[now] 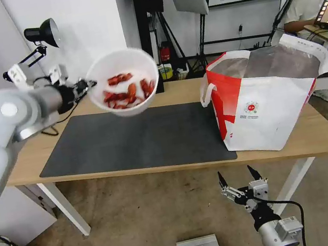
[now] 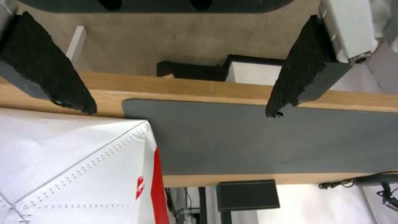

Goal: Pick up the trash from the table and place it into the takeout bag.

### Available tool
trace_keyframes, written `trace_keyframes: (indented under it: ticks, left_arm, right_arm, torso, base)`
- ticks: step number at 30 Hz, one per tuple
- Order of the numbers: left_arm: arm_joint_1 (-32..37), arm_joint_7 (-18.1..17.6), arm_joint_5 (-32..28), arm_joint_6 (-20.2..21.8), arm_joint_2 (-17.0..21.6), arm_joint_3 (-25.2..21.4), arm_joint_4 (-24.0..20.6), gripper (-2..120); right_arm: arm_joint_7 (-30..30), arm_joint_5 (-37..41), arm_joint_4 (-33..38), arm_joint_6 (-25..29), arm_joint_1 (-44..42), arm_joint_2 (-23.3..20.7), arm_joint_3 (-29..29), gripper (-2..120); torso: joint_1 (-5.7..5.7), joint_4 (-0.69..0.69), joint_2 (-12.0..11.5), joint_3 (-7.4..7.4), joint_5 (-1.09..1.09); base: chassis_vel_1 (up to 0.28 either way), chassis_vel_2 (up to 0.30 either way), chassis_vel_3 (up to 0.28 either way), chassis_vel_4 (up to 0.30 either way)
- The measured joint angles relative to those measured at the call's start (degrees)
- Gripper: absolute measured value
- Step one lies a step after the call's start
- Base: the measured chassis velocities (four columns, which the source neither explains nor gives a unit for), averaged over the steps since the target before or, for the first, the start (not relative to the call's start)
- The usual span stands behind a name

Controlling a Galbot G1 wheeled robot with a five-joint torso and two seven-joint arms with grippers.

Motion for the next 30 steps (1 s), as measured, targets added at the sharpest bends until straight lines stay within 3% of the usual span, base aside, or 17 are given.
trace_keyframes:
  ticks: [8,15,17,18,20,30]
  left_arm:
    - [-6.3,-1.7,-1.0,0.0,-4.4,6.5,1.6,0]
    - [-13.6,-2.7,-0.6,0.0,-11.8,12.9,6.7,0]
    - [-13.6,-2.7,-0.6,0.0,-11.8,12.9,6.7,0]
    - [-15.3,-3.0,0.1,0.0,-14.4,14.6,8.7,0]
    - [-16.1,-2.3,1.4,0.0,-15.9,15.7,9.7,0]
    - [-18.9,-2.4,1.9,0.0,-20.3,17.3,12.4,0]
  right_arm:
    - [0.0,0.0,0.0,0.0,0.0,0.0,0.0,100]
    - [0.0,0.0,0.0,0.0,0.0,0.0,0.0,100]
    - [0.0,0.0,0.0,0.0,0.0,0.0,0.0,100]
    - [0.0,0.0,0.0,0.0,0.0,0.0,0.0,100]
    - [0.0,0.0,0.0,0.0,0.0,0.0,0.0,100]
    - [0.0,0.0,0.0,0.0,0.0,0.0,0.0,100]
  torso:
    - [0.0,0.01,0.0,0.0,0.0]
    - [0.0,0.0,0.0,0.01,0.0]
    - [0.0,0.0,0.0,0.01,0.0]
    - [0.0,0.0,0.0,0.01,0.0]
    - [0.0,0.0,0.0,0.01,0.0]
    - [0.0,0.0,0.0,0.0,0.0]
  base:
    - [0.0,0.0,0.0,0.0]
    - [0.0,0.0,0.0,0.0]
    - [0.0,0.0,0.0,0.0]
    - [0.0,0.0,0.0,0.0]
    - [0.0,0.0,0.0,0.0]
    - [0.0,0.0,0.0,0.0]
